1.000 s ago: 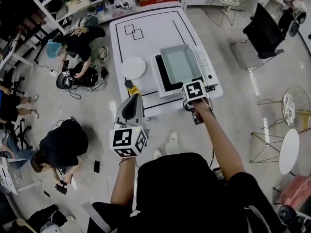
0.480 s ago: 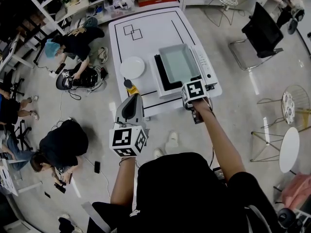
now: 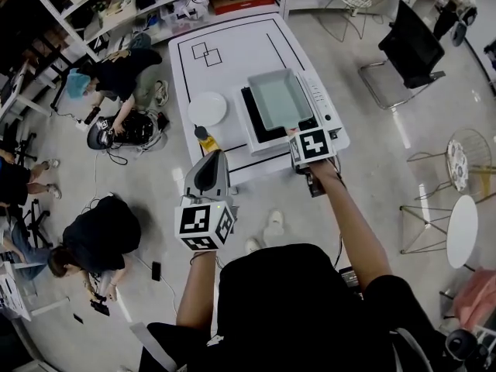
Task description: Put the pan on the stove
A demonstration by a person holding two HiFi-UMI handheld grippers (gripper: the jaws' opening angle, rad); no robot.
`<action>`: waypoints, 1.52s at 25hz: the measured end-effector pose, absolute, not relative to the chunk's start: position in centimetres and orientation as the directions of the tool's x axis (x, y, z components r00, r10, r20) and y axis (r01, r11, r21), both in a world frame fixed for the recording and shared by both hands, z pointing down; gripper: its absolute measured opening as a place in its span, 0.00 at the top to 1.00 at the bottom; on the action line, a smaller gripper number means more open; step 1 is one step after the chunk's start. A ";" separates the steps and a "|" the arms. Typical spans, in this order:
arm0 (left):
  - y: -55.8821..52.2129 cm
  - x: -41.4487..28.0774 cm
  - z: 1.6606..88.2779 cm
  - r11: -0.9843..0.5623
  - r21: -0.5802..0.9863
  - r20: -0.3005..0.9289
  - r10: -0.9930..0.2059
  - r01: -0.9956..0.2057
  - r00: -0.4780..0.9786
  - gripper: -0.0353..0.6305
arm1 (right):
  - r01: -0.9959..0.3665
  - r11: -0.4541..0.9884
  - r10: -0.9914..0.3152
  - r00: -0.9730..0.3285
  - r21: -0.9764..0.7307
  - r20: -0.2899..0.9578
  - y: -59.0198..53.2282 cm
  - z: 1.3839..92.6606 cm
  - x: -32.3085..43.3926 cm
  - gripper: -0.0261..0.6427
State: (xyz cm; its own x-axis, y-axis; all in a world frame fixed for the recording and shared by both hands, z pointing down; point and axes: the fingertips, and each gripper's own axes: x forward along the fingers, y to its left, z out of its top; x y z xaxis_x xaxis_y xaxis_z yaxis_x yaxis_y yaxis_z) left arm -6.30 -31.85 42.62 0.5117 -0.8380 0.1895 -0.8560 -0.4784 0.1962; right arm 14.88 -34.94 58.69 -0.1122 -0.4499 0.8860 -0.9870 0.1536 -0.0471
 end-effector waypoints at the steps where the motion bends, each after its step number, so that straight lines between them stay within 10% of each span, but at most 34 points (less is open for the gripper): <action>1: -31.6 -6.2 42.5 -0.483 0.196 0.188 -0.836 -0.854 0.516 0.93 | -0.987 0.153 -0.470 -0.114 -0.047 0.875 -34.9 57.9 14.8 0.75; 38: -19.2 -7.6 36.8 -0.626 0.179 0.071 -0.761 -0.759 0.645 0.93 | -0.981 0.196 -0.925 -0.187 -0.006 0.332 -19.7 39.0 4.4 0.96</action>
